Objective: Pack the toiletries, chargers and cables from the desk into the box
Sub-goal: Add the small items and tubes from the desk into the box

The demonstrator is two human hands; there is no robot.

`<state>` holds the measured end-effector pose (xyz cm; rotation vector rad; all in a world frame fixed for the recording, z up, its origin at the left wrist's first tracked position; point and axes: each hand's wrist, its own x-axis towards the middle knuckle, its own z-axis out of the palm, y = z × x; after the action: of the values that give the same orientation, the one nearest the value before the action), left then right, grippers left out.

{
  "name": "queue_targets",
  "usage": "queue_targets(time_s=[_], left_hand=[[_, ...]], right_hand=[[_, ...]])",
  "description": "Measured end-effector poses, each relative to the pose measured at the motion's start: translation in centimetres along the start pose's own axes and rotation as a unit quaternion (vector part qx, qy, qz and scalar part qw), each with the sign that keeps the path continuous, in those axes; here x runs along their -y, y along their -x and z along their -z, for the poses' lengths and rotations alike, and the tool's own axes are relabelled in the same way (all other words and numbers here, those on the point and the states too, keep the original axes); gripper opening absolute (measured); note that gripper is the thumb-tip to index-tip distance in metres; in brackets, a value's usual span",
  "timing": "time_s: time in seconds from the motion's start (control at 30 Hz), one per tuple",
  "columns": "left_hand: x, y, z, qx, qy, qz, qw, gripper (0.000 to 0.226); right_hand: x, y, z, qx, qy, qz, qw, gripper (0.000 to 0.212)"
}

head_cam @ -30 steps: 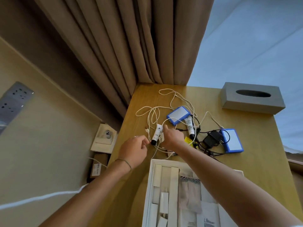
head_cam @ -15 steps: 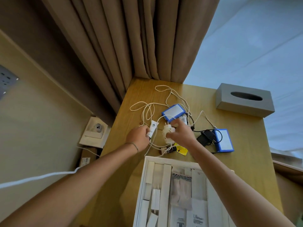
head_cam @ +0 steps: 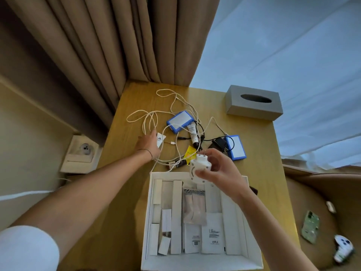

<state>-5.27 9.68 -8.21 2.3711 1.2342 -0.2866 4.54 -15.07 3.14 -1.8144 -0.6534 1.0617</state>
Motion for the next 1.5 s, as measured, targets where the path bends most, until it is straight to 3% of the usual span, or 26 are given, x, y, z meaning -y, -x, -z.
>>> queue_targets(time_s=[0.2, 0.37, 0.57, 0.67, 0.8, 1.0, 1.23, 1.5], left_hand=[[0.9, 1.9, 1.0, -0.004, 0.085, 0.001, 0.996, 0.064], [1.8, 5.2, 2.3, -0.021, 0.203, -0.002, 0.979, 0.083], [1.0, 10.9, 5.2, -0.050, 0.300, -0.063, 0.951, 0.085], [0.0, 14.0, 6.4, -0.044, 0.330, -0.103, 0.937, 0.088], [-1.5, 17.4, 6.6, -0.025, 0.333, -0.139, 0.932, 0.071], [-4.0, 21.0, 2.0, 0.059, 0.252, -0.193, 0.946, 0.056], [-5.5, 21.7, -5.9, 0.141, 0.175, -0.175, 0.959, 0.052], [-4.8, 21.6, -9.7, 0.131, 0.062, -0.131, 0.981, 0.025]], right_hand=[[-2.7, 2.6, -0.5, -0.038, 0.180, -0.024, 0.983, 0.045], [-6.2, 3.7, -1.3, -0.056, 0.411, -0.014, 0.910, 0.039], [-8.9, 3.2, -1.1, -0.041, 0.509, -0.051, 0.858, 0.035], [-9.4, 3.1, -1.0, -0.034, 0.510, -0.061, 0.857, 0.034], [-9.6, 2.7, -1.0, -0.041, 0.520, -0.051, 0.852, 0.036], [-9.5, 2.6, -0.9, -0.043, 0.509, -0.044, 0.859, 0.037], [-9.2, 3.6, -0.1, -0.062, 0.479, 0.000, 0.876, 0.036], [-9.0, 5.2, 0.3, -0.074, 0.432, 0.047, 0.898, 0.036]])
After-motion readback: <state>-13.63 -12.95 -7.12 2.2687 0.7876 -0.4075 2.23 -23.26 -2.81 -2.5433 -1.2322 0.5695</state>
